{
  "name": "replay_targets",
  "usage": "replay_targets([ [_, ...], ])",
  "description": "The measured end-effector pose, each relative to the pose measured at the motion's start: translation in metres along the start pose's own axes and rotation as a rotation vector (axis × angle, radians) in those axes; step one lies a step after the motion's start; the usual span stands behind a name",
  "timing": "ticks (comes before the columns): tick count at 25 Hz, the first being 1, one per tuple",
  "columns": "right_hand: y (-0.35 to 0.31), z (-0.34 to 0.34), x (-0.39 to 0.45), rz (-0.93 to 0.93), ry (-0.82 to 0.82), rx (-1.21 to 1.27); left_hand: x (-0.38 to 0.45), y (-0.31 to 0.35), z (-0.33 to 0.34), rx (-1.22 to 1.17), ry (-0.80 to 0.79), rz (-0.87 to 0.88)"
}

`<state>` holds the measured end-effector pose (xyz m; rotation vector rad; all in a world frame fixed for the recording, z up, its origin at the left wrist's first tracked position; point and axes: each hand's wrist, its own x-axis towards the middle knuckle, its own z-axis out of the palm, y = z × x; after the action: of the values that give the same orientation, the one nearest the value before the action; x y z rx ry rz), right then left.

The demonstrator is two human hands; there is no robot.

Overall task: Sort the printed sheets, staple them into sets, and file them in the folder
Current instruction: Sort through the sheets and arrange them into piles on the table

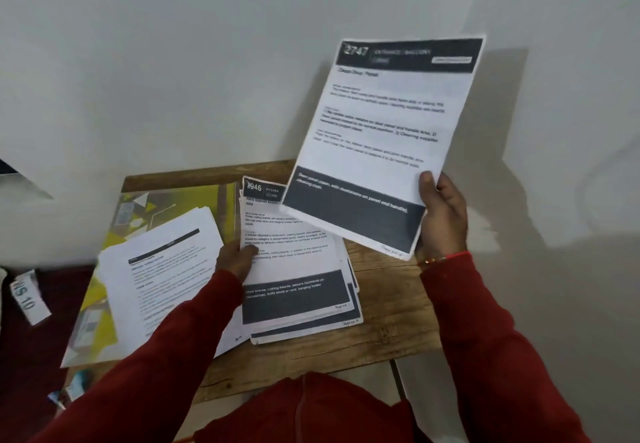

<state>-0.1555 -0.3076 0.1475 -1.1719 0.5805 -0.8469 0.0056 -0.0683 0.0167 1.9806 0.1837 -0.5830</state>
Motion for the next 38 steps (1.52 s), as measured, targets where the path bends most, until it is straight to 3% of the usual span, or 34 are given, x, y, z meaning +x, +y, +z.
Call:
replay_targets([
  [6,-0.025,0.051,-0.036,0.089,-0.088,0.176,-0.003,0.0,0.001,0.178,0.137,0.168],
  [10,-0.037,0.058,-0.045,0.237,-0.076,0.376,-0.014,0.007,-0.004,0.11,0.104,0.171],
  [15,-0.053,0.061,-0.053,0.3,-0.193,0.484,-0.018,0.004,-0.01,0.044,0.108,0.202],
  [21,-0.061,0.063,-0.06,0.341,-0.243,0.467,-0.018,0.003,-0.014,-0.058,0.12,0.231],
  [32,-0.072,0.066,-0.065,0.354,-0.395,0.518,-0.018,-0.001,-0.017,-0.063,0.141,0.214],
  [38,-0.08,0.065,-0.067,0.45,-0.449,0.569,-0.019,0.001,-0.014,-0.054,0.129,0.204],
])
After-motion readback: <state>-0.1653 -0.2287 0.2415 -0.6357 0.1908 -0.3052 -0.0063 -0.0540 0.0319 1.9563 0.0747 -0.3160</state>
